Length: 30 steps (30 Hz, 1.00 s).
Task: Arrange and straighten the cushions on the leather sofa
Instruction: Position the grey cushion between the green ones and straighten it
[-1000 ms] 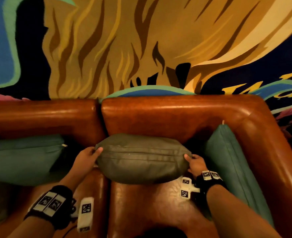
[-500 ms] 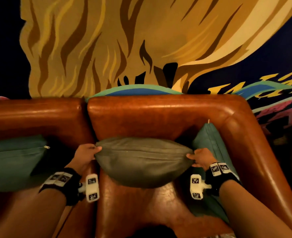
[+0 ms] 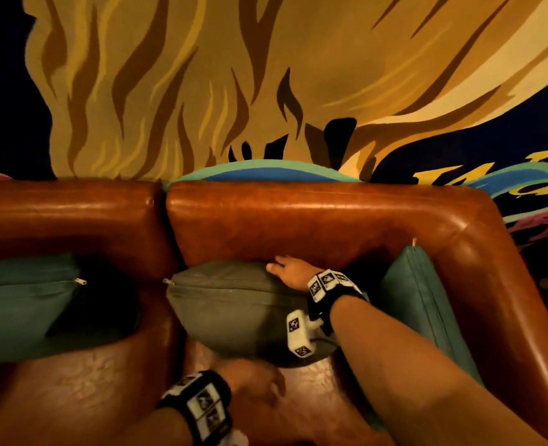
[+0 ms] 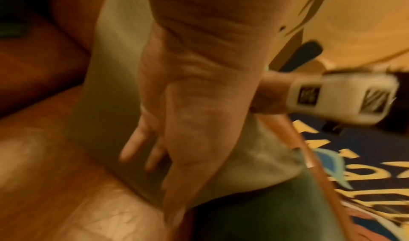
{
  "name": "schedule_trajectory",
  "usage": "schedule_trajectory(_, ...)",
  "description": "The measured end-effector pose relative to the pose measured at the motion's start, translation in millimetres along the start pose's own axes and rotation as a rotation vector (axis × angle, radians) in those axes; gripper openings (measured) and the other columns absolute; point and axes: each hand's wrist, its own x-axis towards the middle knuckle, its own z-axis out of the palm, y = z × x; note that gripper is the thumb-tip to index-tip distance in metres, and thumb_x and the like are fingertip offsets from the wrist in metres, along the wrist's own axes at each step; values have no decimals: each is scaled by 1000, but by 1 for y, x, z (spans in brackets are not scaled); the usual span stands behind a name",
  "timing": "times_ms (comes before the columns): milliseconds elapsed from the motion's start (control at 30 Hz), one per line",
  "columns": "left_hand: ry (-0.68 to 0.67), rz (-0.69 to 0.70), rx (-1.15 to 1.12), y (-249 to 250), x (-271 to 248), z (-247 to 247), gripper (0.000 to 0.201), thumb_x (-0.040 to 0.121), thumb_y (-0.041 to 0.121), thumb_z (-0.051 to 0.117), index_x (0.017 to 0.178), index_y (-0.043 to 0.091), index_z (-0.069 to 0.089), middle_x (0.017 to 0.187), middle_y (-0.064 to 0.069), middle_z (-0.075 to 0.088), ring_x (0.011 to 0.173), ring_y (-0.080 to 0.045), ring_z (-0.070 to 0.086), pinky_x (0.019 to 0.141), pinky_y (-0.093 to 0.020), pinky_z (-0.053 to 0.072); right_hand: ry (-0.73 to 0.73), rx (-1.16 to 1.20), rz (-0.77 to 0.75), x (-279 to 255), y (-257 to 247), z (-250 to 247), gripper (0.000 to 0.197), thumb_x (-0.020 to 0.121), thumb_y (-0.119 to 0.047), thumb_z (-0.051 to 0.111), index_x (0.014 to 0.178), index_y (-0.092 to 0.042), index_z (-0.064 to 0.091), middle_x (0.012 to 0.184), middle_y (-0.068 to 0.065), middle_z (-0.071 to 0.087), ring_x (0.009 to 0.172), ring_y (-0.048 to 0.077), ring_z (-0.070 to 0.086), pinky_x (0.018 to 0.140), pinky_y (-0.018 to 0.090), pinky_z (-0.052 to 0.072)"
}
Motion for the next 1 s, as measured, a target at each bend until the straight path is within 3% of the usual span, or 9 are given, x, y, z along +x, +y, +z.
schedule_trajectory(33,76,-22,18,-7,9,4,54,81,41,53,132,21,59,138,-9,59,128,-29,54,105,-34,44,20,-27,42,7,-4,6,61,105,-55,29,122,-6,62,131,18,58,138,35,45,107,41,37)
schedule_trajectory(133,170,-3,140,-15,22,7,38,90,38,44,123,30,60,131,-5,62,119,-31,59,102,-45,47,83,-137,70,18,2,13,59,106,-55,24,69,-14,45,75,8,48,96,33,58,81,38,41)
schedule_trajectory(300,345,32,105,-3,41,-20,37,88,44,48,112,20,64,116,-8,68,105,-29,65,87,-34,51,35,-311,1,14,10,39,59,110,-41,17,136,-4,54,138,23,57,127,38,54,104,43,42)
schedule_trajectory(500,464,57,-151,8,41,-20,43,91,55,56,81,15,67,79,-5,69,72,-12,64,67,-30,46,96,-174,36,-9,45,4,51,105,-48,37,152,-30,43,163,-3,34,150,22,29,125,46,13)
schedule_trajectory(600,995,-78,-457,-32,0,-42,43,91,61,55,81,21,67,71,1,68,68,-13,67,60,-31,49,389,-119,209,-34,90,9,40,102,-46,43,140,-49,52,160,-7,35,151,21,24,121,57,8)
schedule_trajectory(700,1508,-407,-504,-92,-40,-82,46,95,52,54,114,11,60,112,-23,60,105,-46,59,90,-49,50,647,247,308,-47,131,28,41,95,-39,62,136,-40,58,146,15,47,137,35,44,113,49,34)
schedule_trajectory(767,1288,-411,-849,-109,-51,-109,62,91,62,53,123,9,58,123,-23,59,114,-44,57,95,-50,49,705,727,237,-42,146,42,49,86,-28,77,132,-29,62,126,14,63,117,31,63,105,45,49)
schedule_trajectory(833,1104,-211,-1038,-109,-44,-127,44,94,54,56,102,12,68,102,-12,71,101,-34,67,75,-36,53,715,1172,247,-36,156,53,61,78,-26,84,133,-16,61,118,12,70,106,28,69,98,48,55)
schedule_trajectory(1000,1260,-63,-669,-98,-52,-124,35,91,41,68,89,6,63,85,-9,69,78,-23,67,62,-29,52,938,1283,156,-60,169,21,17,81,-14,83,85,-5,69,88,16,73,75,22,67,74,34,57)
